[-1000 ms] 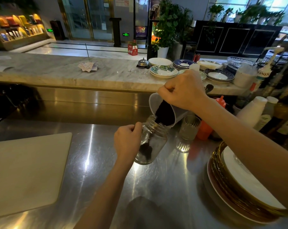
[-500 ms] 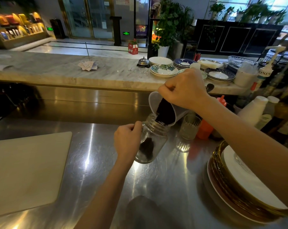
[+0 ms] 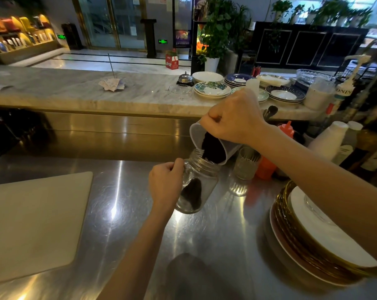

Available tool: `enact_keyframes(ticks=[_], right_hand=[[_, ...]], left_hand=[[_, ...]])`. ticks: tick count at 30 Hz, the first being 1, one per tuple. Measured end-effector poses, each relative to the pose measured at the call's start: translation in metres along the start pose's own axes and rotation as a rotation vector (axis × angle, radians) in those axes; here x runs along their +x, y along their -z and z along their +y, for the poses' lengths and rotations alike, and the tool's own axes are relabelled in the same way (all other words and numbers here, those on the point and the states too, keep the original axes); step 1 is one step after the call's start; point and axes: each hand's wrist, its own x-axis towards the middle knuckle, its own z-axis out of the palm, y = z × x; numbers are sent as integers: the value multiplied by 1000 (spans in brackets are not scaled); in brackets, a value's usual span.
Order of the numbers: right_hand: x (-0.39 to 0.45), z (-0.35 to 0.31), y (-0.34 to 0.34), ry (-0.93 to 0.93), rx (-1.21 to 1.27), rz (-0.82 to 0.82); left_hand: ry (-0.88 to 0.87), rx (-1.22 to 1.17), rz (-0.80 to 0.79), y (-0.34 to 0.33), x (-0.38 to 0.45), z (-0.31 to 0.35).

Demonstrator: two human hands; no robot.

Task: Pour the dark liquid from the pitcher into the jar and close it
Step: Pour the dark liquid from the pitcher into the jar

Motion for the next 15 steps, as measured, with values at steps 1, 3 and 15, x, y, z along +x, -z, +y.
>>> enact_keyframes(ticks=[1, 3, 15], right_hand=[[0, 0, 0, -1, 4, 4], [0, -1, 1, -8, 11, 15], [1, 0, 2, 14, 4, 36]], left_hand=[[0, -4, -4, 1, -1, 0], [2, -4, 0, 1, -1, 0], [24, -35, 1, -1, -2, 2]])
